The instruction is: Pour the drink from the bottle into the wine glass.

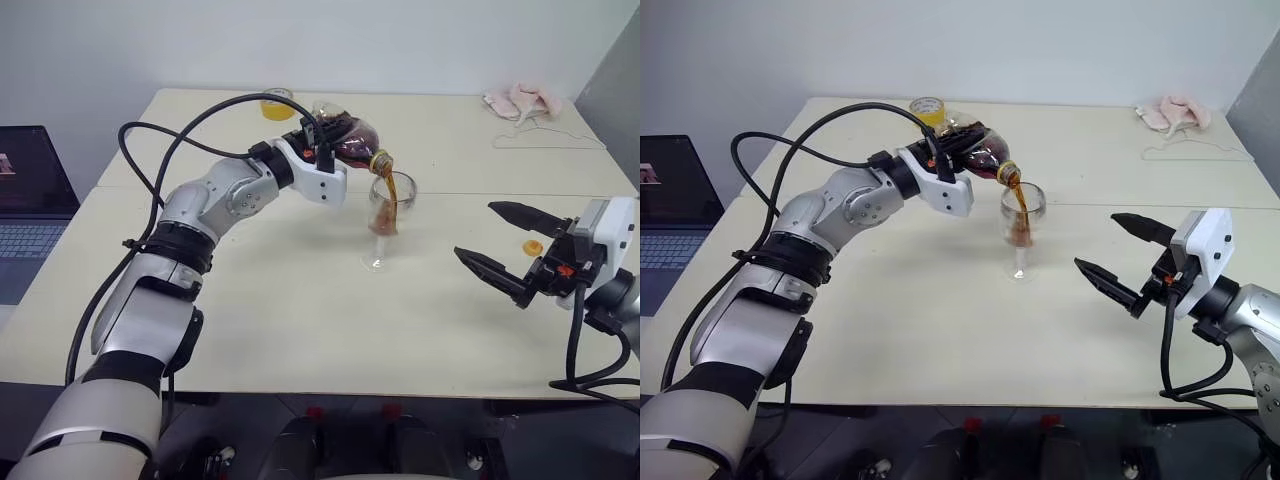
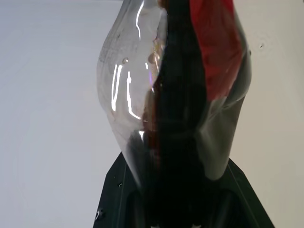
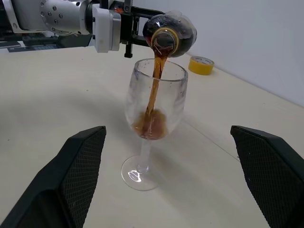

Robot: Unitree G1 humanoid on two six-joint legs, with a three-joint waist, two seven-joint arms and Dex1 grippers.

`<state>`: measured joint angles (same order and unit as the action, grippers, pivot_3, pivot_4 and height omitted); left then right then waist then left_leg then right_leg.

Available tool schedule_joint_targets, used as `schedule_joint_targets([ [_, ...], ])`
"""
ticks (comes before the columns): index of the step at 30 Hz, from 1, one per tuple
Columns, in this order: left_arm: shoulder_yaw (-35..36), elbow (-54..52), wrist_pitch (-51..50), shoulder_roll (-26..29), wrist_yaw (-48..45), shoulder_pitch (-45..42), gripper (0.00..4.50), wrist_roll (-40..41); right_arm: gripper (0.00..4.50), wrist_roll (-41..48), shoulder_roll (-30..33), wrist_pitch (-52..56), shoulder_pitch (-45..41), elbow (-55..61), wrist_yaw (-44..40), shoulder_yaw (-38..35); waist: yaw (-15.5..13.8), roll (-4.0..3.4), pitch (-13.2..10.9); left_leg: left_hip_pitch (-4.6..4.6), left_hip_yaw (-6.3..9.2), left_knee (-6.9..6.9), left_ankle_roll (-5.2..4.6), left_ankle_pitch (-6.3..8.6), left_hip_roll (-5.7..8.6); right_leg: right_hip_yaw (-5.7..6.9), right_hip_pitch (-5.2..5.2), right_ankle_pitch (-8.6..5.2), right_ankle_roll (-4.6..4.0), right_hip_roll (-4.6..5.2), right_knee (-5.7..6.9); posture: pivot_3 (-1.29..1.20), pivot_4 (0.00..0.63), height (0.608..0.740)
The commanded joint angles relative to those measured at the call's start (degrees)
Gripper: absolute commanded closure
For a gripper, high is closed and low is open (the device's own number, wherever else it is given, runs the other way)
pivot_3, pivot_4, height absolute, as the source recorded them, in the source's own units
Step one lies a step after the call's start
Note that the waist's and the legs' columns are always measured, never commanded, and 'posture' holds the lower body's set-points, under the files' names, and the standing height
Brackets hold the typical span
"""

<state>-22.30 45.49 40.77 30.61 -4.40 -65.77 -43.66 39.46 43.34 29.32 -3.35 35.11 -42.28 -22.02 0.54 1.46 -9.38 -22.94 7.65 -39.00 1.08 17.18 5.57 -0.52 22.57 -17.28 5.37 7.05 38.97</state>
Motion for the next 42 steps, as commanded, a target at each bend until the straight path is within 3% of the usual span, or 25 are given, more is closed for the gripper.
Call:
schedule_joint_targets([
  [1,0.18,-0.71,0.50,0.96,1.56,-2.62,3.75,0.14,0.00,0.16,0.21,-1.43,-0.28,1.15,0.04,-0.65,0.00,0.00,0.00,0.00,0.00,0.00,0.00,0.00,0.00,0.00,0.00,0.00,0.00,0.00,0.00,0.00,0.150,0.740],
  [42,0.08,0.02,0.51,0.83,-0.43,-2.34,3.75,0.51,0.00,-0.34,0.12,-1.65,-0.45,1.04,0.74,-0.14,0.02,0.00,0.00,0.00,-0.01,0.00,0.00,0.00,0.00,0.00,0.01,0.00,0.00,0.00,0.02,0.00,0.150,0.740],
])
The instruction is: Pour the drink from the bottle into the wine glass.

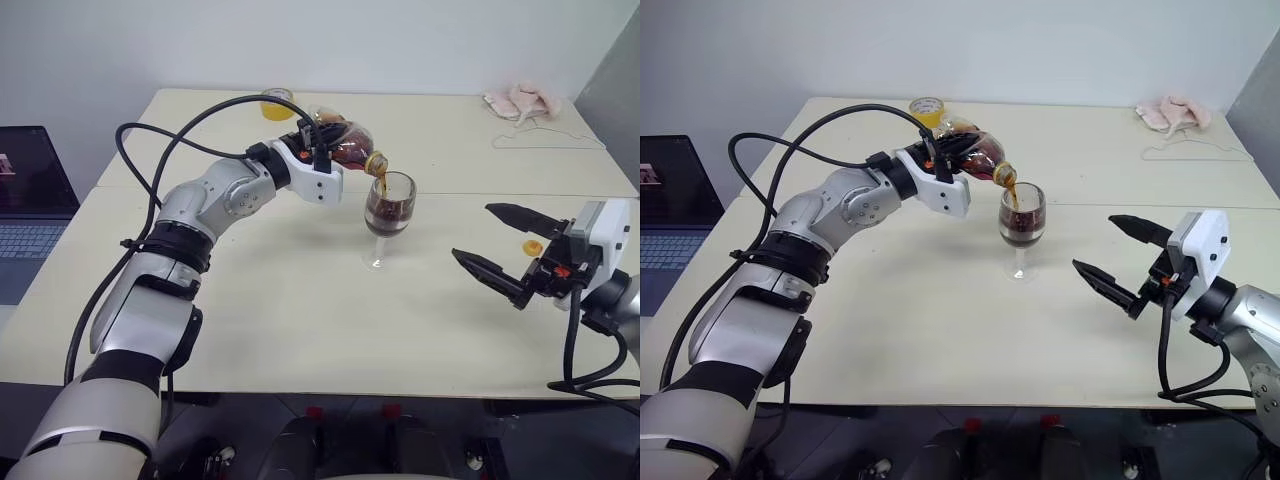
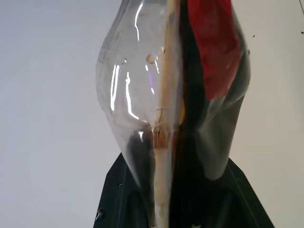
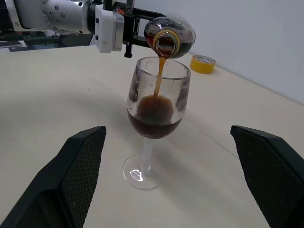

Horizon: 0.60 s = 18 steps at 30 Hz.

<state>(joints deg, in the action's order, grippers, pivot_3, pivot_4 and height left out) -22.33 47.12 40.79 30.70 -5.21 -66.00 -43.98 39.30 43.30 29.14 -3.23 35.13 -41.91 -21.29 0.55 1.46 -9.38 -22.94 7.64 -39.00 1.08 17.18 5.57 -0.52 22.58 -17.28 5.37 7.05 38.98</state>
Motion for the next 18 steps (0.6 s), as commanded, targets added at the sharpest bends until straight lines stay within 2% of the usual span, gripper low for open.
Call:
schedule_joint_targets([
  [1,0.13,-1.57,0.54,0.72,0.46,-2.11,3.75,0.86,0.00,-0.22,0.17,-1.49,-0.60,0.98,0.40,-0.81,0.00,0.00,0.00,0.00,0.00,0.00,0.00,0.00,0.00,0.00,0.00,0.00,0.00,0.00,0.00,0.00,0.150,0.740],
  [7,0.80,-1.98,0.84,0.17,0.47,-1.72,3.75,2.12,0.00,-0.44,0.22,-1.41,-0.94,0.71,0.51,-0.28,0.00,0.00,0.00,0.00,0.00,0.00,0.00,0.00,0.00,0.00,0.00,0.00,0.00,0.00,0.00,0.00,0.150,0.740],
  [12,6.04,-1.46,-1.81,-3.26,-5.32,0.25,3.76,14.28,0.00,-0.72,0.34,-1.38,-1.09,0.45,0.43,0.08,0.00,0.00,0.00,-0.01,0.01,-0.02,0.00,0.00,0.00,0.00,0.00,0.00,0.00,0.01,0.00,0.00,0.150,0.740],
  [18,9.58,-4.35,-4.65,-5.89,-11.42,2.79,3.76,24.17,0.00,-1.10,0.62,-1.41,-1.23,0.06,0.06,0.61,0.70,-0.02,0.02,-0.01,0.02,-0.01,0.00,0.00,-0.02,0.01,0.03,0.00,0.00,0.00,0.02,0.00,0.150,0.740],
])
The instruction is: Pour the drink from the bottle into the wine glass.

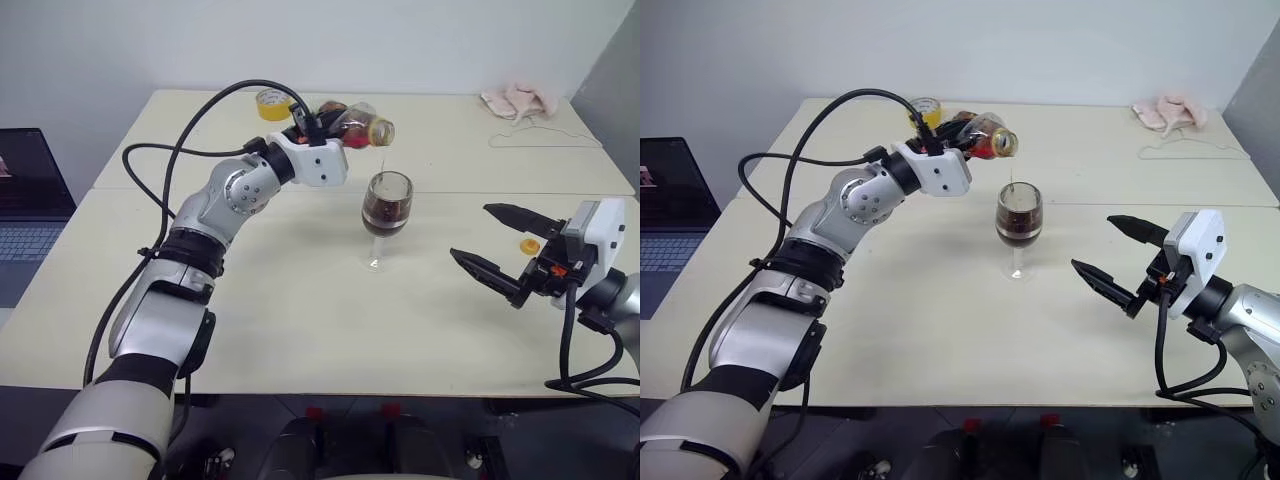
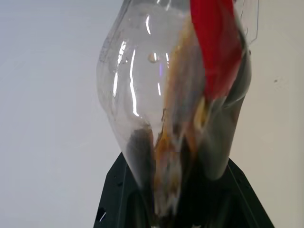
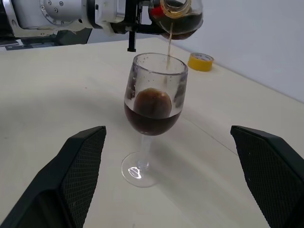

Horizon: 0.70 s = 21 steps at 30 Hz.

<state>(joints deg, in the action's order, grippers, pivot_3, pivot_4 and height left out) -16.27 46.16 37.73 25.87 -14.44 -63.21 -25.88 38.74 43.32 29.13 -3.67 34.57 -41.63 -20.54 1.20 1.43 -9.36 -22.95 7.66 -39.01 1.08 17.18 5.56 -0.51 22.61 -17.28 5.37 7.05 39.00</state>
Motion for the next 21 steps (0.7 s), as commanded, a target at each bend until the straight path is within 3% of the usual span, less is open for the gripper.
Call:
schedule_joint_targets([
  [1,3.83,-3.71,-2.14,-1.30,-2.76,0.18,3.76,6.84,0.00,-0.61,0.60,-1.43,-0.93,0.45,-0.27,-0.07,0.09,0.00,0.00,0.00,0.01,0.00,0.00,0.00,0.00,0.00,0.00,0.00,0.00,0.00,0.01,0.00,0.150,0.740],
  [10,22.21,-20.35,-29.78,-8.12,-5.85,17.16,3.76,35.59,0.00,2.50,0.26,-0.80,-5.56,-1.14,-0.77,-0.89,1.66,-0.22,0.14,0.03,0.01,0.04,0.00,0.00,-0.08,-0.01,0.05,0.00,0.00,-0.03,0.05,0.00,0.150,0.740],
  [21,33.15,-38.05,-42.49,-10.62,3.49,37.13,3.76,43.76,0.00,7.26,2.39,1.67,-17.54,-4.85,-5.55,4.11,0.60,-0.21,0.19,0.05,-0.06,-0.06,0.00,0.00,-0.03,-0.11,-0.03,0.00,-0.01,0.03,-0.03,0.00,0.150,0.740],
])
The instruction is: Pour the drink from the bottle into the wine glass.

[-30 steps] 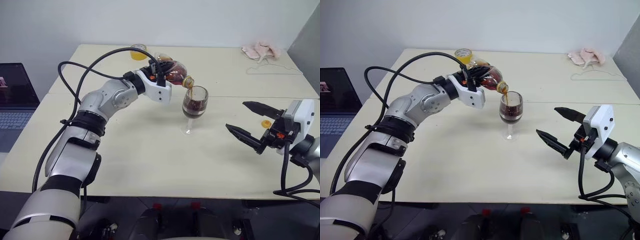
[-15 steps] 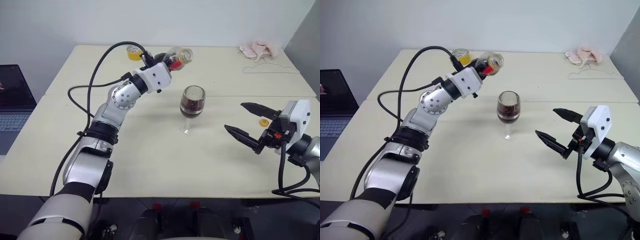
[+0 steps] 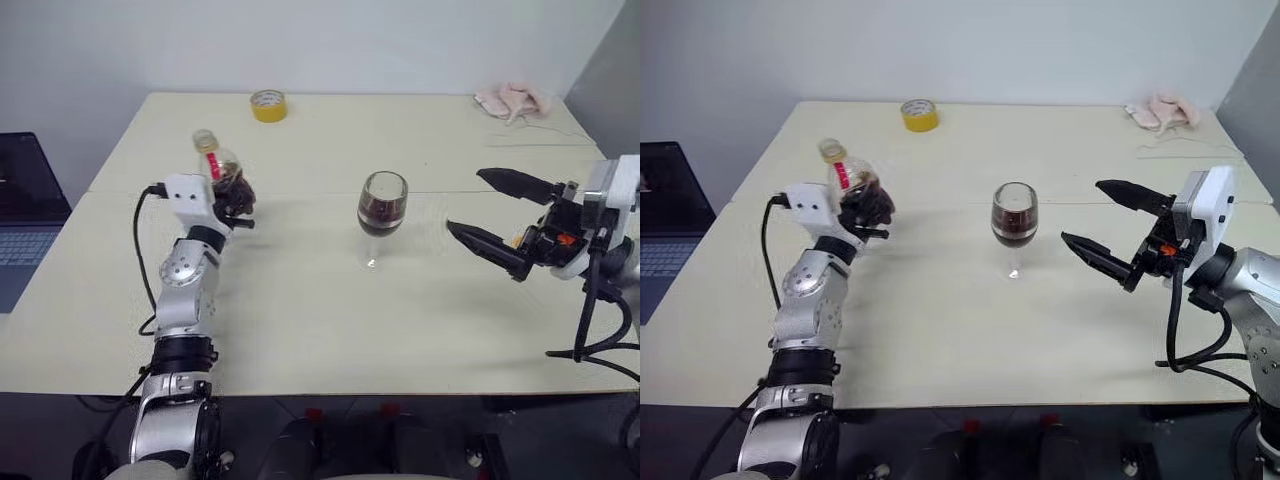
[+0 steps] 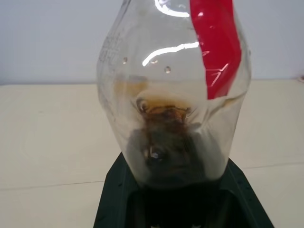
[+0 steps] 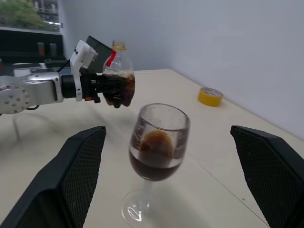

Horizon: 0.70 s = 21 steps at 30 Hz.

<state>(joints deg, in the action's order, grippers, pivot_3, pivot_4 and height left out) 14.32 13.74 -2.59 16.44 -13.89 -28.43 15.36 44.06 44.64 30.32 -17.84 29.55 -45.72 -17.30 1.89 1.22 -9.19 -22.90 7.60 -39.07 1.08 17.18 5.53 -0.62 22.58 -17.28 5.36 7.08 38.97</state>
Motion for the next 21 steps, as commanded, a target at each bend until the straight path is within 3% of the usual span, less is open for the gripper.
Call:
schedule_joint_targets([
  [1,3.35,-6.47,-2.47,-1.50,3.60,3.27,3.76,2.96,0.00,2.03,1.44,0.93,-4.25,-0.21,-2.27,1.58,-0.21,0.02,0.02,0.01,0.02,0.01,0.00,0.00,-0.01,0.00,0.00,0.00,0.00,0.00,0.00,0.00,0.150,0.740],
  [5,4.32,-7.34,-2.68,-1.66,5.58,5.23,3.76,2.30,0.00,1.92,2.28,1.69,-5.93,-1.74,-4.84,3.25,-0.48,0.11,0.06,-0.02,0.09,0.00,0.00,0.00,-0.02,0.09,-0.01,0.00,0.00,-0.01,0.01,0.00,0.150,0.740],
  [16,3.69,-4.56,-0.56,-2.30,6.04,7.25,0.16,0.33,0.00,0.13,1.42,0.76,-9.96,-5.03,-6.94,6.07,-0.41,0.14,0.10,0.01,0.04,0.01,0.00,0.00,-0.02,0.06,-0.03,0.00,-0.01,0.00,-0.01,0.00,0.150,0.740],
  [21,3.75,-5.61,-1.32,-2.23,5.63,8.30,0.05,0.58,0.00,-0.22,1.55,0.35,-9.70,-5.16,-7.28,6.26,-0.41,0.14,0.10,0.01,0.04,0.01,0.00,0.00,-0.02,0.05,-0.03,0.00,-0.01,0.00,-0.01,0.00,0.150,0.740],
])
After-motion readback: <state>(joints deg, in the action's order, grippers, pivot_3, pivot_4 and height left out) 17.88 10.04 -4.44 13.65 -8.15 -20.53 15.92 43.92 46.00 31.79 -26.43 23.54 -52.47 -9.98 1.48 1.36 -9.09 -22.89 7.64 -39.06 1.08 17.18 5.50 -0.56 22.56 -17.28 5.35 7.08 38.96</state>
